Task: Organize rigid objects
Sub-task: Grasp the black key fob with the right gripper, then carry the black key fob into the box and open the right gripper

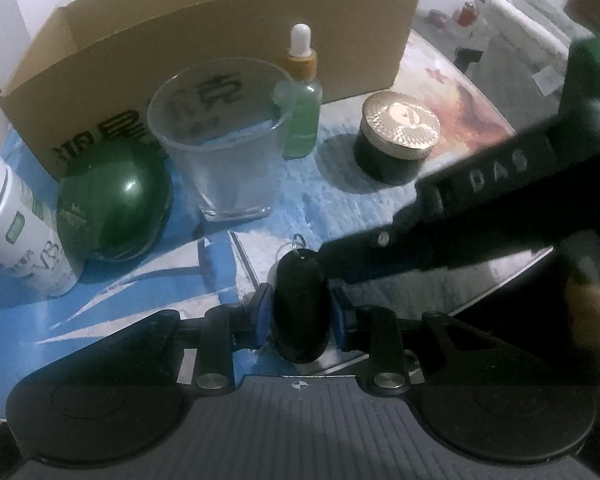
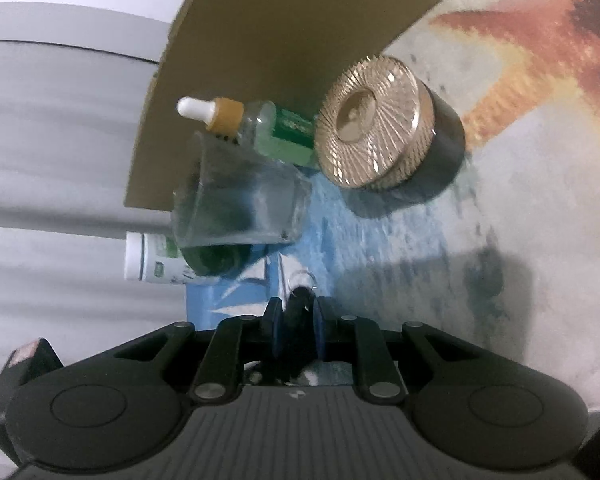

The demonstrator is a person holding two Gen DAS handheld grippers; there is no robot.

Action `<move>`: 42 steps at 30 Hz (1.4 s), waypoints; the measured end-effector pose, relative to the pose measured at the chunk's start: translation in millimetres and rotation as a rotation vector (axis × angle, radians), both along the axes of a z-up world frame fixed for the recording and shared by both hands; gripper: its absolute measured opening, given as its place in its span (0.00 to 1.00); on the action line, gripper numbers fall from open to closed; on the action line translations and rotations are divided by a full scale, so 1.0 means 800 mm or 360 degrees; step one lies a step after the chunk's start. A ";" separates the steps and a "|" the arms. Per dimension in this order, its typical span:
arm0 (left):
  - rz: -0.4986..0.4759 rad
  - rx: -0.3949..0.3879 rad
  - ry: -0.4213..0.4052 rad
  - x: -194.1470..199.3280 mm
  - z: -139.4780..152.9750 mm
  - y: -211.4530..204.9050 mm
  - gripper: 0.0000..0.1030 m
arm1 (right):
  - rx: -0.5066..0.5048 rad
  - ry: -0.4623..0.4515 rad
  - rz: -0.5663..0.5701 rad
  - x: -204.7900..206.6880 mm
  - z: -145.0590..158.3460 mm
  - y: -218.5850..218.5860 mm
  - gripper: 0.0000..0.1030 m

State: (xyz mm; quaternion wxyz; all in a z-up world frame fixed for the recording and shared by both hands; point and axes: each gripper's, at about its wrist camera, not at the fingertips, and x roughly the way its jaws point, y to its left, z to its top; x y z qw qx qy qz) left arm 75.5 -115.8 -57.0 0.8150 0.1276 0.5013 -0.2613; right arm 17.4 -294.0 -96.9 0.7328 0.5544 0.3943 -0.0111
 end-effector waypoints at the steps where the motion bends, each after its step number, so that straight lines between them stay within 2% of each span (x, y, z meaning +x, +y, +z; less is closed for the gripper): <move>1: 0.0007 -0.0014 0.0013 0.002 0.001 0.001 0.29 | 0.0008 0.0005 0.0007 0.001 -0.002 0.001 0.18; 13: 0.0008 -0.0108 0.0059 0.006 0.007 0.009 0.29 | 0.0025 -0.0028 0.0022 0.020 -0.014 0.014 0.19; 24: 0.0012 -0.0170 -0.0038 -0.010 0.027 0.009 0.28 | -0.0069 -0.0100 0.0010 0.012 0.011 0.023 0.17; 29: 0.0012 -0.0204 -0.0144 -0.022 0.061 0.012 0.28 | -0.0126 -0.0175 0.0013 0.008 0.042 0.027 0.17; 34: 0.0006 -0.0230 -0.0335 -0.021 0.115 0.015 0.28 | -0.0235 -0.0316 0.0043 0.014 0.099 0.026 0.17; 39: 0.0034 -0.0276 -0.0465 0.018 0.164 0.022 0.28 | -0.0387 -0.0469 0.0093 0.048 0.164 0.017 0.17; 42: 0.0070 -0.0265 -0.0455 0.062 0.177 0.022 0.28 | -0.0464 -0.0514 0.0141 0.088 0.191 0.004 0.17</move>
